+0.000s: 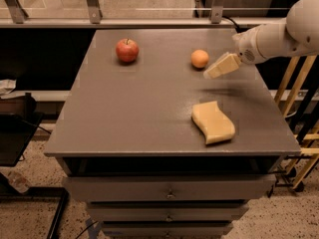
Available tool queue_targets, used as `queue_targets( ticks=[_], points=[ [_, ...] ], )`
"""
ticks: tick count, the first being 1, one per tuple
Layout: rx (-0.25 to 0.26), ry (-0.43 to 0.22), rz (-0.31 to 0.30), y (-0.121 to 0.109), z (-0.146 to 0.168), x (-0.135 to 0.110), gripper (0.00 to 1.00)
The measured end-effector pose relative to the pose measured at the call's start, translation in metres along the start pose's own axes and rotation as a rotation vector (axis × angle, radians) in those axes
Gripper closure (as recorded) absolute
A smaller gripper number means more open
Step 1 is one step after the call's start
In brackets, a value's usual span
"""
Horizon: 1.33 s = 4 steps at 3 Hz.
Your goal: Move orange near sponge
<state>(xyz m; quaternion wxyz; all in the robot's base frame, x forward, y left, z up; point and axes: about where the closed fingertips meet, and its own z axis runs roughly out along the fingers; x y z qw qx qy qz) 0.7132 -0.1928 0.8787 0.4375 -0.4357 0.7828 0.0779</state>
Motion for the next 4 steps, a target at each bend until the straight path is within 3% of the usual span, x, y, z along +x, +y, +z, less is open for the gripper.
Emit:
queue_targets(
  ticks=[1,3,4],
  points=[
    [0.029,0.012,0.019,-0.009,0.023,-0.001,0.00],
    [0.012,0.011,0.043,-0.010,0.056,-0.008,0.00],
    [-0.004,0.005,0.038,-0.007,0.064,-0.014,0.18]
  ],
)
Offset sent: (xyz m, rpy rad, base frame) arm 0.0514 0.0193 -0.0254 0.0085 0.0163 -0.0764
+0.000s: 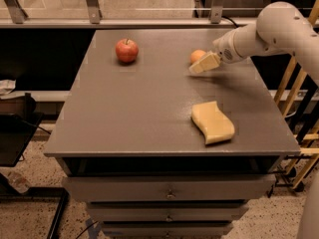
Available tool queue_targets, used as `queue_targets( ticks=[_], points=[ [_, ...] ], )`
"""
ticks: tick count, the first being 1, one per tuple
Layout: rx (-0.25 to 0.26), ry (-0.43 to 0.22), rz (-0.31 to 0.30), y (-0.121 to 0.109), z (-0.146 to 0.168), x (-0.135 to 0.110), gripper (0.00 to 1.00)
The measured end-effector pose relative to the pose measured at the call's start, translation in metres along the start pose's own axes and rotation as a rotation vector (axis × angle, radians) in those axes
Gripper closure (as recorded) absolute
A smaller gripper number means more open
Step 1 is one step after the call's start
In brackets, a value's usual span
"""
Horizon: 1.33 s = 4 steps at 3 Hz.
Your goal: Move orange near sponge
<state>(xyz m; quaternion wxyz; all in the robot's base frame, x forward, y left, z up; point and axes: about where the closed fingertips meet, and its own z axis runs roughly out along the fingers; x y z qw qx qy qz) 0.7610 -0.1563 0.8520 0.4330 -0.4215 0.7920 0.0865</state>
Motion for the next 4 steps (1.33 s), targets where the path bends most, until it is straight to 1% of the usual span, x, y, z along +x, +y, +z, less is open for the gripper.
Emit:
queue_targets(
  ticks=[1,2,3,4],
  points=[
    [-0.013,-0.007,0.000,0.003,0.005,-0.003,0.43],
    [-0.035,-0.039,0.011,0.004,0.003,-0.007,0.65],
    [-0.063,-0.066,-0.024,0.006,-0.021,-0.012,0.89],
    [-0.080,-0.026,-0.061,0.012,-0.063,0.001,1.00]
  ],
)
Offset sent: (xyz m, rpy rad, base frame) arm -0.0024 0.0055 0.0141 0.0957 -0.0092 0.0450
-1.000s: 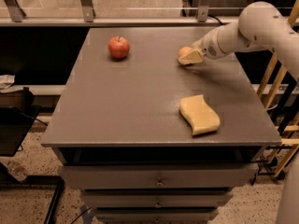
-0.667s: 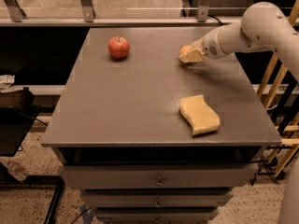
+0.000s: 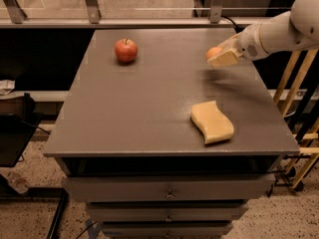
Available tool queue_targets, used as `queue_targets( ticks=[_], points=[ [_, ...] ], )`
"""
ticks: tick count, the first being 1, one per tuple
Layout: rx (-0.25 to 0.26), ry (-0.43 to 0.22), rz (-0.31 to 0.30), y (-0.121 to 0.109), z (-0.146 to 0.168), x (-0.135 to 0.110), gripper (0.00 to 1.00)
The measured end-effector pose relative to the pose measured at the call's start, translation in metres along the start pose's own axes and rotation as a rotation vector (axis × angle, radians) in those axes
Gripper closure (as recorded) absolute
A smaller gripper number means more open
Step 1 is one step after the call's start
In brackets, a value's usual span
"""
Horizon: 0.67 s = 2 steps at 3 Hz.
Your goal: Move orange near sponge
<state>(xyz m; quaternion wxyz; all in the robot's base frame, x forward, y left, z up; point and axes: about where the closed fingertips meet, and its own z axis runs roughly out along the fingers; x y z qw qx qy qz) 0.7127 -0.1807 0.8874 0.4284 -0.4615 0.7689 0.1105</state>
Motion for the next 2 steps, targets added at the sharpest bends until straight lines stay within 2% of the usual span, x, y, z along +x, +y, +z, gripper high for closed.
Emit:
queue_targets(
  ticks=[1,2],
  points=[
    [-0.002,0.068,-0.012,0.018,-0.047,0.017,1.00],
    [-0.054,0.114,-0.017,0.041,-0.089,0.037,1.00]
  ],
)
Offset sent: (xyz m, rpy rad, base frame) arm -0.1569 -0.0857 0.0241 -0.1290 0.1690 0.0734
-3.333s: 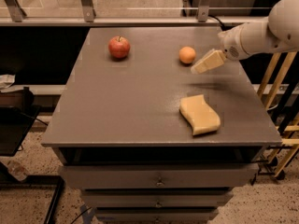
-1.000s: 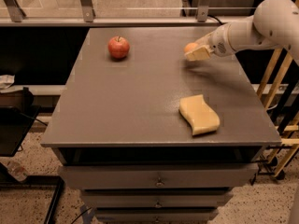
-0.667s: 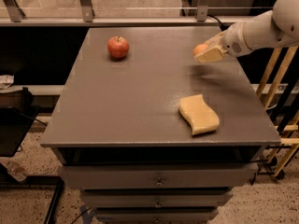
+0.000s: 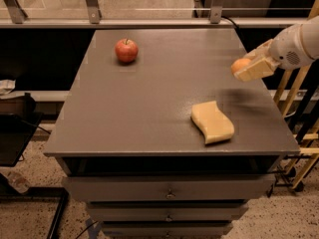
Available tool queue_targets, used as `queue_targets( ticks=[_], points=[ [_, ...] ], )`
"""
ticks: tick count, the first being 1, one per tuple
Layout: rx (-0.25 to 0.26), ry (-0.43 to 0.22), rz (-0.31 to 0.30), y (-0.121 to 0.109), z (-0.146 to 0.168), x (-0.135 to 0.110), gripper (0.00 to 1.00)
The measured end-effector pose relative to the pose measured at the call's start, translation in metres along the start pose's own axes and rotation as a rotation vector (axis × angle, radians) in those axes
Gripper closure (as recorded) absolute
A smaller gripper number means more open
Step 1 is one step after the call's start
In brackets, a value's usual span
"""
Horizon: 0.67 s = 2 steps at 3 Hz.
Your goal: Move orange near sponge
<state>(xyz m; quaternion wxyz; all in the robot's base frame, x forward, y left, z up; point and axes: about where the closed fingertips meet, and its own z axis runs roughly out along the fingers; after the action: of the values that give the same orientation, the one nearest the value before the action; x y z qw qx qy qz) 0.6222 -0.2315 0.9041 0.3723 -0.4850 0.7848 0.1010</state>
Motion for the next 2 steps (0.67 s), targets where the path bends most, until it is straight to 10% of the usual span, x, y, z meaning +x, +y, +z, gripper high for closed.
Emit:
queue_targets(
  ticks=[1,2],
  points=[
    [-0.120,0.044,0.010,0.0331,-0.0228,0.0226,1.00],
    [-0.120,0.044,0.010,0.0332,-0.0228,0.0226,1.00]
  ],
)
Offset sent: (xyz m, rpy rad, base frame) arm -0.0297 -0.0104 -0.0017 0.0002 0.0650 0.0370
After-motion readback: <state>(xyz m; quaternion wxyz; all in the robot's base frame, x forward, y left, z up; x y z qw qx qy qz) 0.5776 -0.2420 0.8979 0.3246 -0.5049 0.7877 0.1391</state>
